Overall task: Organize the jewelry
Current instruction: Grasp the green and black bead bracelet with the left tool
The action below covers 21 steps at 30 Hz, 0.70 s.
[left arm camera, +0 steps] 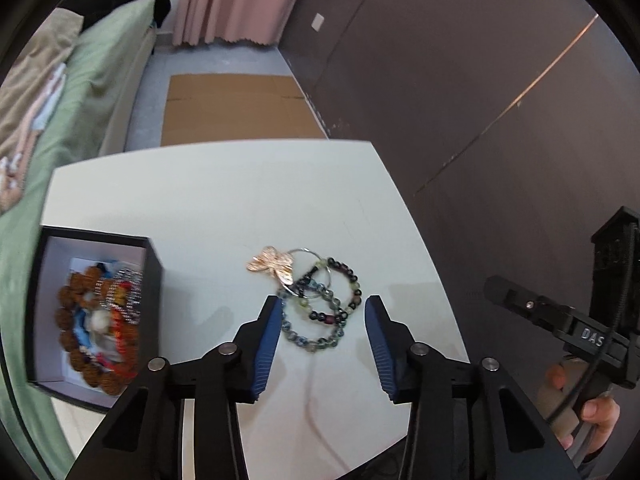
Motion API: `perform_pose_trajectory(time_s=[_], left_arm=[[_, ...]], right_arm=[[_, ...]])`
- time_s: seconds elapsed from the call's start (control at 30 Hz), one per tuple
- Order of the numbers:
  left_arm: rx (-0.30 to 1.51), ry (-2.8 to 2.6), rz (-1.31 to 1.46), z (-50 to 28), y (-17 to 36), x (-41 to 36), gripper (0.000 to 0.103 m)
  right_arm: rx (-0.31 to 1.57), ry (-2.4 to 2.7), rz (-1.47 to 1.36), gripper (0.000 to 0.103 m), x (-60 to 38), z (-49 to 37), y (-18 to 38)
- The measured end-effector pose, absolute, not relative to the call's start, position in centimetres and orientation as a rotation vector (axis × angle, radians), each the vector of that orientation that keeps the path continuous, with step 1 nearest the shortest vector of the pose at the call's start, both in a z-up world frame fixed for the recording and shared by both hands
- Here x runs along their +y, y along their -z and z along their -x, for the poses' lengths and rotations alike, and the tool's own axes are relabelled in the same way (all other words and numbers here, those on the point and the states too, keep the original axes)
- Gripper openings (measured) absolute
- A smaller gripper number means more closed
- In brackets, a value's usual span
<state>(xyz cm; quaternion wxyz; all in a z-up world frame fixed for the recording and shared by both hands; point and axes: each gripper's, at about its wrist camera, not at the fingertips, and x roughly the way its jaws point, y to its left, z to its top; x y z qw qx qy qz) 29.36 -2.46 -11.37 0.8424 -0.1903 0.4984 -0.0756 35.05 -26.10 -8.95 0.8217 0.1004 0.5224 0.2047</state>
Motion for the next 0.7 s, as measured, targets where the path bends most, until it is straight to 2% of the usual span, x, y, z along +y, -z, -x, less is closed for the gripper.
perform_pose_trajectory(time_s=[0.4,0.7], left_arm=[[1.149,0.146,0.38,-31.1,15.4,-5.0,0.03],[1.194,0.088,0.393,-31.8,17.4,-5.2,0.029]], right_arm=[[1.071,-0.365,-0.233,0.074,-29.6,-34.7,9.4],[1.065,-0.348,-0.227,0.074,-30.6,-34.6,9.6]])
